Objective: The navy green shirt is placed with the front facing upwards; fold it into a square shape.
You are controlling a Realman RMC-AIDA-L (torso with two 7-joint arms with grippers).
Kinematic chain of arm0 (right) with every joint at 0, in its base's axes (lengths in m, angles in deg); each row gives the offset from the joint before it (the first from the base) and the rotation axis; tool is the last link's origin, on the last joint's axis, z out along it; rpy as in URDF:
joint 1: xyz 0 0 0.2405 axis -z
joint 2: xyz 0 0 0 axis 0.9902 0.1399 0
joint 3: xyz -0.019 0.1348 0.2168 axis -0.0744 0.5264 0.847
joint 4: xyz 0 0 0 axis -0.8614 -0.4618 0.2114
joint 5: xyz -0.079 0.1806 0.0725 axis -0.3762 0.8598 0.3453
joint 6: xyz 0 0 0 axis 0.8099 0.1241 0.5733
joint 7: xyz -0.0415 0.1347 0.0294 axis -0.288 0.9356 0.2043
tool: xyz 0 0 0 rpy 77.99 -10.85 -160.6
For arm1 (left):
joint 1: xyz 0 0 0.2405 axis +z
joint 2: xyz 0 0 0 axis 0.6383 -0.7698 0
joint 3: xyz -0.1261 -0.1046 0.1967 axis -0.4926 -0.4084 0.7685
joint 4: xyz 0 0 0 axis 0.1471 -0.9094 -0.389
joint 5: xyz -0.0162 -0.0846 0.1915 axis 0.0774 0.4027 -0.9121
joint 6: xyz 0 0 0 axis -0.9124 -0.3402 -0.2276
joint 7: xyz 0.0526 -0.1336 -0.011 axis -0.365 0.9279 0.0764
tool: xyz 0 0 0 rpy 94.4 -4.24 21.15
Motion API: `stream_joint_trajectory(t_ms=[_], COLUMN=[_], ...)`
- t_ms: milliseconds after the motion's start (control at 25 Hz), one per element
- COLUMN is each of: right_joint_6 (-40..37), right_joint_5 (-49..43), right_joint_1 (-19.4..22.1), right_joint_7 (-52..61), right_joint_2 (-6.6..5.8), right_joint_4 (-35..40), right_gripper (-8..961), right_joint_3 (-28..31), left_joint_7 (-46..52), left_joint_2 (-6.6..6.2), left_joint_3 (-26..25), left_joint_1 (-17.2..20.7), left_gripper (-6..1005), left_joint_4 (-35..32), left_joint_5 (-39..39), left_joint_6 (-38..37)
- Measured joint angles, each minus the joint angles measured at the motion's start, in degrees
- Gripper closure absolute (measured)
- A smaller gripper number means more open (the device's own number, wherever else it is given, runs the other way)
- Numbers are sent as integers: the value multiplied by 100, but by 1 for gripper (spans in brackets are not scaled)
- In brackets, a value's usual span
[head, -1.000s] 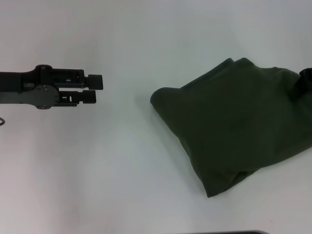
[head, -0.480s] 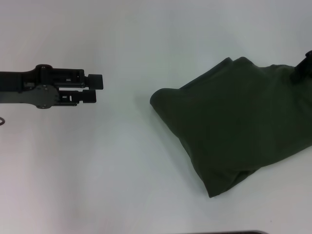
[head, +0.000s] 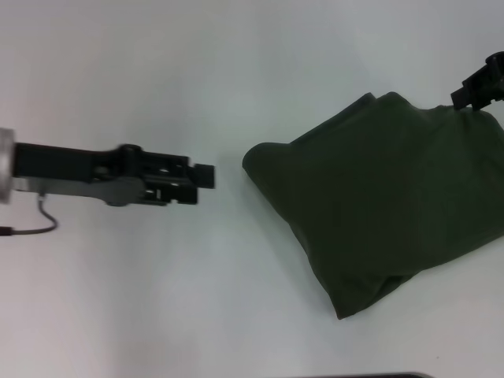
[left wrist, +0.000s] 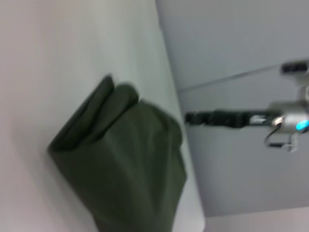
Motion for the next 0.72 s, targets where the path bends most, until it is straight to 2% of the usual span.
stream_joint_trajectory(t_ms=[160, 240, 440, 720], right_joint_6=[-3, 13, 86, 164], right_joint_5=[43, 49, 53, 56], right_joint_1=[-17, -18, 9, 51], right_joint_7=[-37, -47, -104, -203], right_joint_2=[44, 67, 111, 183], right_joint_4=[1, 2, -30, -46], right_gripper=[601, 601, 600, 601], right_joint_3=[3, 17, 22, 38], left_joint_7=[133, 234, 683, 713], left_joint_2=[385, 490, 547, 581], left_joint_3=[127, 290, 1153, 1860], left_joint_1=[-87, -129, -177, -277], left_gripper=[385, 388, 396, 408], left_joint_4=[174, 170, -43, -568], left_joint_5=[-516, -687, -655, -17], left_joint_6=[376, 583, 1306, 1951])
